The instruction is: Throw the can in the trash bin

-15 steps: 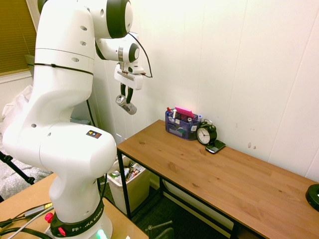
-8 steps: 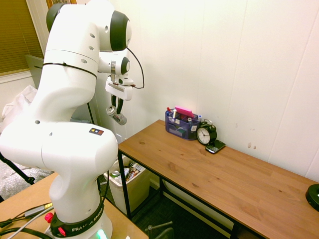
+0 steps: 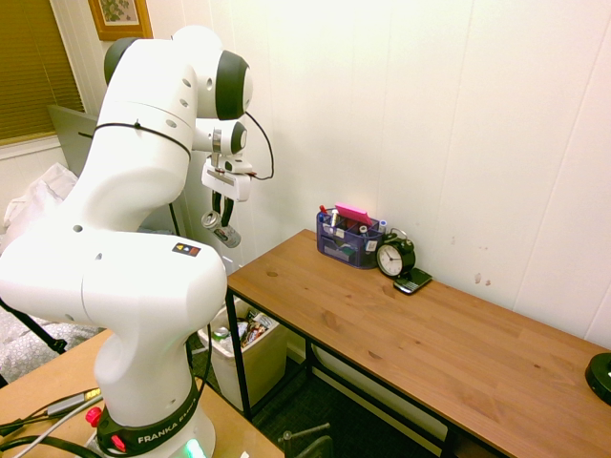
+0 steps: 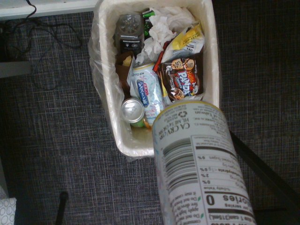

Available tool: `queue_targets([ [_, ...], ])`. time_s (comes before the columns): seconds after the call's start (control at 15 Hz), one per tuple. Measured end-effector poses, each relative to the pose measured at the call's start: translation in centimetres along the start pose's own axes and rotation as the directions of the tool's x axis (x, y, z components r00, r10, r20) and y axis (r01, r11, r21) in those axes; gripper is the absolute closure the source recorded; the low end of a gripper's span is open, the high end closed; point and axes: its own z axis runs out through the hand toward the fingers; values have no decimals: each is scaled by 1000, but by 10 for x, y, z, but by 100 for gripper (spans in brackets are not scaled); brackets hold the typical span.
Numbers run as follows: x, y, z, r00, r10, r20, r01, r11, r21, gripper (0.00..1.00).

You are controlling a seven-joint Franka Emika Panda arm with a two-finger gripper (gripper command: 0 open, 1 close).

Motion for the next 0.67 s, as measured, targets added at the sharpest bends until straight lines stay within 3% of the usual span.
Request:
queue_targets([
  [0.4,11,-2,-10,1000,18,6,-18,1000,21,0],
  [0.67,107,24,-40,993,113,27,-115,989,87,0],
])
